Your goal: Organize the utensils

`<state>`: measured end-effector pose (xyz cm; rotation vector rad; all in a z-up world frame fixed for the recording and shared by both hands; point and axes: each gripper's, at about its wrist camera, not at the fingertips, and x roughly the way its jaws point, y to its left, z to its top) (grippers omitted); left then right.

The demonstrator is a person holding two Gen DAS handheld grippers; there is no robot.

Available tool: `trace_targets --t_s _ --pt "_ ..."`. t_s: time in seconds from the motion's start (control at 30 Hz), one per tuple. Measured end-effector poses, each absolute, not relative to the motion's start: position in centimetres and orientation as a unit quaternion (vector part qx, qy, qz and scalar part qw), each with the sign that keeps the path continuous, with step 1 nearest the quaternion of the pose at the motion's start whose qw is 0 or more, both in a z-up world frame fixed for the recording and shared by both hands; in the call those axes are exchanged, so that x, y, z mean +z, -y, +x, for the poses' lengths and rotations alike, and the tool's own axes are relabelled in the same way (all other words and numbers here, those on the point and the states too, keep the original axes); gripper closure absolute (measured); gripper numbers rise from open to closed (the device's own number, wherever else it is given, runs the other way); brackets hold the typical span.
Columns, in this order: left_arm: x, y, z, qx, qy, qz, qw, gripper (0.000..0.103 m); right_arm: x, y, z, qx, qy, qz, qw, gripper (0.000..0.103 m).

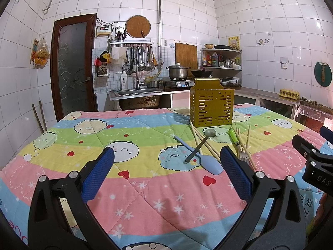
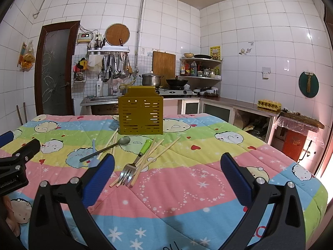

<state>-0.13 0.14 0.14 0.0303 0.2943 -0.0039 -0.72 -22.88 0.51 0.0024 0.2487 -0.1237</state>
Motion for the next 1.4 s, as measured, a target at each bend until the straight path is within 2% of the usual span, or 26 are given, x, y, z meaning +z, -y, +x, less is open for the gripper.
trace_targets --t_s 1.03,1.4 --pt "0.7 -0.4 -0.3 -0.001 -0.140 0.008 0.990 0.005 0.3 22.4 -1.2 -0.062 -0.108 -0.002 0.992 0.004" --pt "0.6 0.0 0.7 -0.017 -0.170 0.020 0.985 0.005 0.3 21.7 -0.8 -0.066 -0.127 -0.022 0.990 0.004"
